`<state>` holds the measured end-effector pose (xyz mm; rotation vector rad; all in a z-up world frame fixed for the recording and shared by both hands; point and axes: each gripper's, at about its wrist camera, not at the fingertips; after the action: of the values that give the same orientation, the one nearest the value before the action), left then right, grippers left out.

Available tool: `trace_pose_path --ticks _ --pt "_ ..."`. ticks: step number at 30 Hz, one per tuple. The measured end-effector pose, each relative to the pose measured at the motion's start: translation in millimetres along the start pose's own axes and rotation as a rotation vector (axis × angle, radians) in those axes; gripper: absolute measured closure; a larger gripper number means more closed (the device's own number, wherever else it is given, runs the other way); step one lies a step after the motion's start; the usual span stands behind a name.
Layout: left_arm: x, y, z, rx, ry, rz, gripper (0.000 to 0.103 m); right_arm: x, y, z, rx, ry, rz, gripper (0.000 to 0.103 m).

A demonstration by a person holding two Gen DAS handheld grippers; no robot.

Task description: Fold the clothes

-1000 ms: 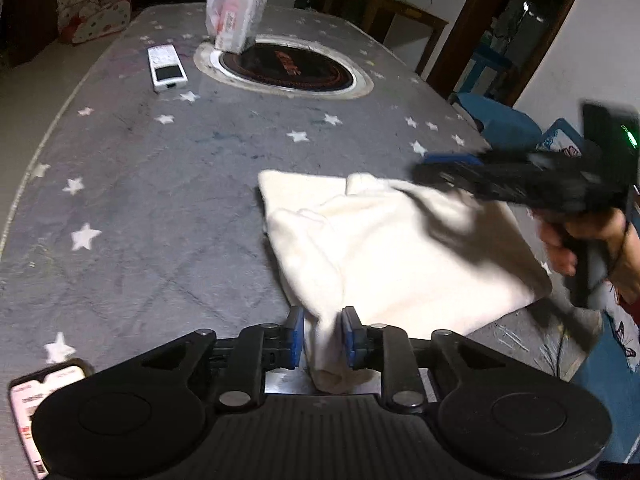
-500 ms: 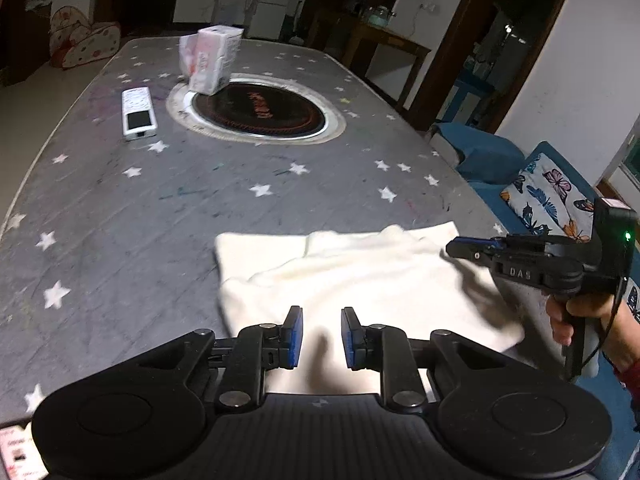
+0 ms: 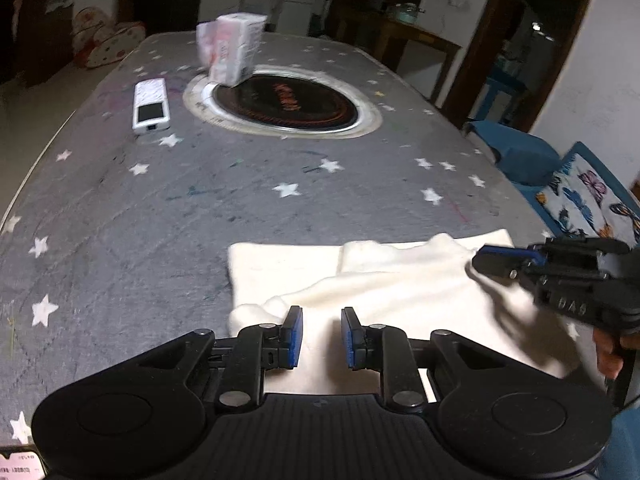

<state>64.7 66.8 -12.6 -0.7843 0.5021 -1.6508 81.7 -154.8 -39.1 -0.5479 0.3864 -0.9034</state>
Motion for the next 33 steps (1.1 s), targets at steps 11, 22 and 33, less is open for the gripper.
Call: trace_pose_path --ticks 11,22,33 --pt "6.6 -23.6 -16.3 0.033 0.019 -0.030 0.068 7.0 -50.7 -17.9 -0.017 -0.034 -0.045 0.094" --pt "16.4 -41.1 -40.4 0.027 0.029 -0.066 0.067 3.7 -80.2 -39.4 -0.002 -0.055 -0.068 0.094" --pt "20.5 -55.0 -48.3 0.048 0.066 -0.018 0.059 0.2 -65.7 -45.0 -0.033 -0.036 -0.083 0.093"
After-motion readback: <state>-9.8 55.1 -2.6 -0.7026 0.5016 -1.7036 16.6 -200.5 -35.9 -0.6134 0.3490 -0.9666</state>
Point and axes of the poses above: each gripper's, at about its wrist camera, not at the fingertips, and y roughly the way its jaws point, x to its right, z to its top, and after that the axes turned 4 degrees about x, right-handed
